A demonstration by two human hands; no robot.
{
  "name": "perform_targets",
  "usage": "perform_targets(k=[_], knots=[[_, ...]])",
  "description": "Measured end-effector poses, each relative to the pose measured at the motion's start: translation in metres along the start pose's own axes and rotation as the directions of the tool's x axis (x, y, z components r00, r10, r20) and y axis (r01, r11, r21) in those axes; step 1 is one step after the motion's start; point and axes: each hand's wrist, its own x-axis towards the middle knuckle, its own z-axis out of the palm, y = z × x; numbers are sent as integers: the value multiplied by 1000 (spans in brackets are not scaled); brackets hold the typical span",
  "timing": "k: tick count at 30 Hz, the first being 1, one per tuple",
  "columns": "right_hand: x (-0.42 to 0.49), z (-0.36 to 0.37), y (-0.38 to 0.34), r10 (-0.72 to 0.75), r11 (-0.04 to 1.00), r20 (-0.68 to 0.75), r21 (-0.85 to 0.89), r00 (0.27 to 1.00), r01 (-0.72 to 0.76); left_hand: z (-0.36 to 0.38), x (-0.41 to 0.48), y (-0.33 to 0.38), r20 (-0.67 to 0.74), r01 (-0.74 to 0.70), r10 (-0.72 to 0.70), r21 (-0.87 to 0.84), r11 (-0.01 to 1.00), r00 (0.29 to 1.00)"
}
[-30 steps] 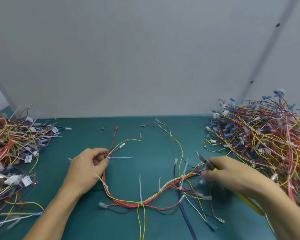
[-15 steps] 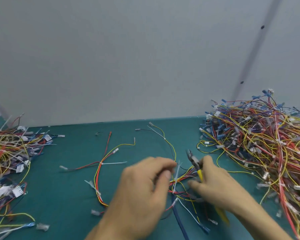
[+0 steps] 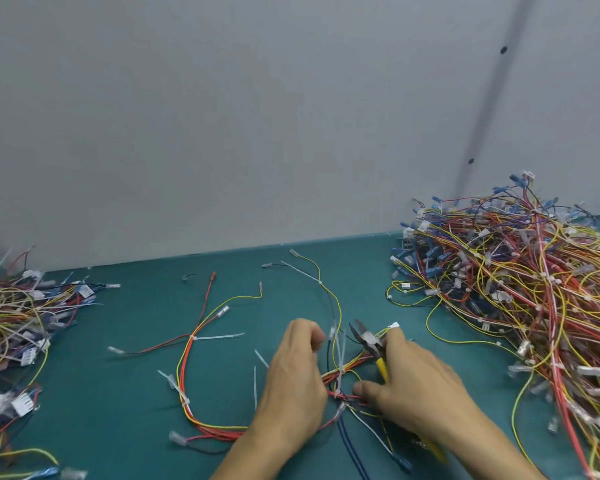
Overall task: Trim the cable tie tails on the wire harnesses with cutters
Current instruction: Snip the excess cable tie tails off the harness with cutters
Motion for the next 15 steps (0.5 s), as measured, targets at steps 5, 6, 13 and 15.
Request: perform_targets(k=[5,6,13,15], knots=[[-5,-8,2,-74,997,118,-13,990,76,-9,-2,-4,242,-219,161,238,946,957],[-5,-10,3,-86,996,131,-15,988,89,-11,-3,-3,258,-246,175,274,930,950],[-9,-20,6,-175,984,175,47,969,169,-23,-7,-9,269,-393,306,382,836,913],[-10,-21,5,-192,981,170,67,966,183,-23,-9,-11,283,-442,356,355,824,891]])
